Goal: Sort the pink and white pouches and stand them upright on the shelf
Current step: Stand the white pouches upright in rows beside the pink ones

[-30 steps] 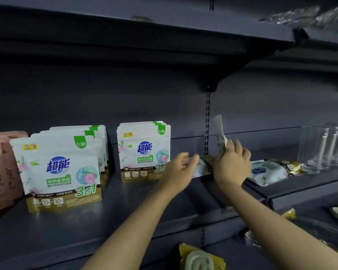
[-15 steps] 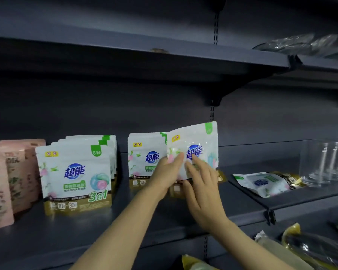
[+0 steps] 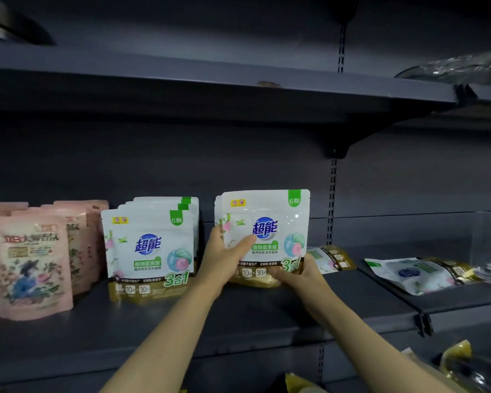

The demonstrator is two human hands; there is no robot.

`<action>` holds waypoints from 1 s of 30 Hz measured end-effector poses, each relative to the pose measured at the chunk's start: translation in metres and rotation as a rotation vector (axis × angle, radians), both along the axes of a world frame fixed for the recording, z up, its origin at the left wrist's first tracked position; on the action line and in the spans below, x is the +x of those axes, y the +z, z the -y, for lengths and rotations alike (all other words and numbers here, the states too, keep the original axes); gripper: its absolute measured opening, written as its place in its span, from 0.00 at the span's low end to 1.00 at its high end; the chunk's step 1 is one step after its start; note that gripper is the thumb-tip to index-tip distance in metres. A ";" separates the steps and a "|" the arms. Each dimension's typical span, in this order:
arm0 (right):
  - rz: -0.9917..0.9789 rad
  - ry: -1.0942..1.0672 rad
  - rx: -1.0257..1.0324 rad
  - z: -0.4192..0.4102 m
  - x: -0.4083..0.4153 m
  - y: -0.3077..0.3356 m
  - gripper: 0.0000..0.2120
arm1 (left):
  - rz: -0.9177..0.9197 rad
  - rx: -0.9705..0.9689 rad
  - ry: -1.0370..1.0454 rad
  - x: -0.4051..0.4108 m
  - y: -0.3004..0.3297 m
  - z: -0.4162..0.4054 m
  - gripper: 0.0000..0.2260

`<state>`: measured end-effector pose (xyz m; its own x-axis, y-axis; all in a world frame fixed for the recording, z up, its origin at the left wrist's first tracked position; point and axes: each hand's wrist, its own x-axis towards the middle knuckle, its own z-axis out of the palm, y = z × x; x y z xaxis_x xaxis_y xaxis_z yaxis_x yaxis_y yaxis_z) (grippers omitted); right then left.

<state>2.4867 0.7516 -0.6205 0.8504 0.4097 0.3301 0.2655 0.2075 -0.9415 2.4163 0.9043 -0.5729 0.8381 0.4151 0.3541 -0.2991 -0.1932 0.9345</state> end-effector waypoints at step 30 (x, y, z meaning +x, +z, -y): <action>0.162 -0.510 -0.417 -0.037 0.021 -0.023 0.31 | -0.193 0.341 0.154 -0.013 -0.052 0.010 0.27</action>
<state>2.5079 0.7890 -0.6436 0.9242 0.0910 0.3710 0.3783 -0.3526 -0.8559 2.4029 0.8939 -0.6249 0.8397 0.4268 0.3356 -0.0683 -0.5302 0.8451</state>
